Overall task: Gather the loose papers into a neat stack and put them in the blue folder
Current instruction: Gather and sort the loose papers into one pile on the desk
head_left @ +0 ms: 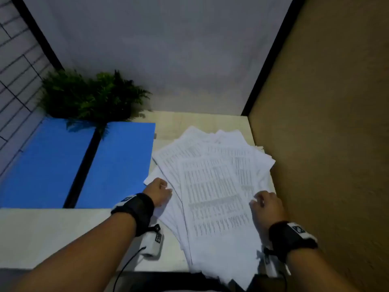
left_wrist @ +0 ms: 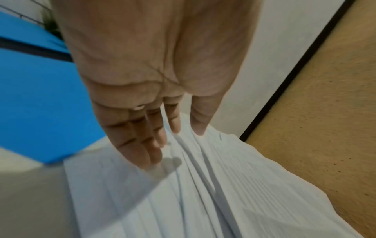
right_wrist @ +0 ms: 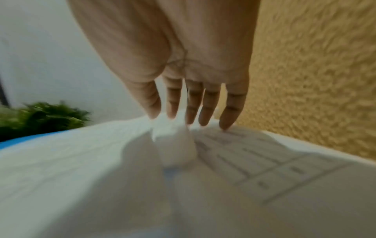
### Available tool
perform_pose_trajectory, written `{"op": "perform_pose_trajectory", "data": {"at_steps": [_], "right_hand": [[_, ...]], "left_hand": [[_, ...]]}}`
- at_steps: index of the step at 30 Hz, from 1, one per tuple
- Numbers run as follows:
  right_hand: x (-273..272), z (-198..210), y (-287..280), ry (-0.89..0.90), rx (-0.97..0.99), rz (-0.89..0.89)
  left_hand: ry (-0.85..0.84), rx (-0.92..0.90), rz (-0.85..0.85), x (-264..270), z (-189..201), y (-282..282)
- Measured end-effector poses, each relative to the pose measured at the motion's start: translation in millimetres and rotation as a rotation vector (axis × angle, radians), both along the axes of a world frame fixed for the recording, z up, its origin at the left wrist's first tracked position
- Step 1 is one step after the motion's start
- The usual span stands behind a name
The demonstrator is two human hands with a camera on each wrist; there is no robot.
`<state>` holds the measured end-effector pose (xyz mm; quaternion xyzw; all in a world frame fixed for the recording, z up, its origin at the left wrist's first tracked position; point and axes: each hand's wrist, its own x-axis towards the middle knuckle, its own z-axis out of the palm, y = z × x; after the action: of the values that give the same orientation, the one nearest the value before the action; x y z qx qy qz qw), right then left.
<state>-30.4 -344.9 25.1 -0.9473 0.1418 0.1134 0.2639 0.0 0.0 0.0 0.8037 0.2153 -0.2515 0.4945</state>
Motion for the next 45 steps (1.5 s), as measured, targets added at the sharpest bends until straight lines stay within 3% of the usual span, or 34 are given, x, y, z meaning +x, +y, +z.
{"op": "perform_pose_trajectory", "data": {"at_steps": [3, 5, 12, 16, 20, 22, 25, 29, 31, 34, 37, 39, 42, 45], "right_hand": [[8.6, -4.2, 11.0, -0.010, 0.244, -0.261], [9.4, -4.0, 19.3, -0.024, 0.385, -0.344], [11.0, -23.1, 21.8, 0.071, 0.350, -0.214], [13.6, -29.6, 13.5, 0.216, 0.280, -0.131], [15.5, -27.4, 15.9, 0.212, 0.249, -0.134], [16.0, -26.0, 25.2, 0.240, 0.307, -0.132], [13.5, -28.6, 39.4, 0.251, 0.379, -0.119], [5.8, -24.0, 47.0, 0.169, 0.468, -0.118], [1.4, -25.7, 47.2, 0.186, 0.538, -0.115], [5.4, -25.8, 48.7, 0.149, 0.727, -0.344], [22.8, -22.3, 47.7, 0.063, 0.921, -0.682], [30.8, -20.4, 47.5, 0.041, 1.016, -0.779], [34.7, -24.5, 42.2, 0.023, 0.903, -0.690], [32.7, -21.1, 30.2, 0.017, 0.578, -0.506]], "left_hand": [[-0.012, -0.040, 0.147, -0.3, -11.1, -23.7], [-0.015, -0.141, 0.259, -5.0, -12.6, -38.9], [-0.263, -0.189, 0.576, -9.9, -15.7, -56.2], [-0.269, -0.171, 0.448, -8.4, -12.7, -47.5], [-0.232, -0.167, 0.341, -11.1, -8.2, -40.8], [-0.178, -0.179, 0.307, -13.5, -8.7, -40.4], [-0.126, -0.051, 0.245, -16.0, -7.7, -43.3], [-0.274, 0.252, 0.295, -20.3, -6.6, -47.4], [-0.278, 0.142, 0.302, -23.3, -13.7, -49.3], [-0.226, -0.099, 0.369, -28.0, -15.1, -53.4], [-0.214, -0.145, 0.392, -28.6, -13.8, -48.8], [-0.192, -0.157, 0.380, -28.9, -11.3, -45.9], [-0.199, -0.108, 0.443, -29.5, -6.1, -39.0], [-0.290, -0.074, 0.495, -30.5, -3.6, -26.4]]}}
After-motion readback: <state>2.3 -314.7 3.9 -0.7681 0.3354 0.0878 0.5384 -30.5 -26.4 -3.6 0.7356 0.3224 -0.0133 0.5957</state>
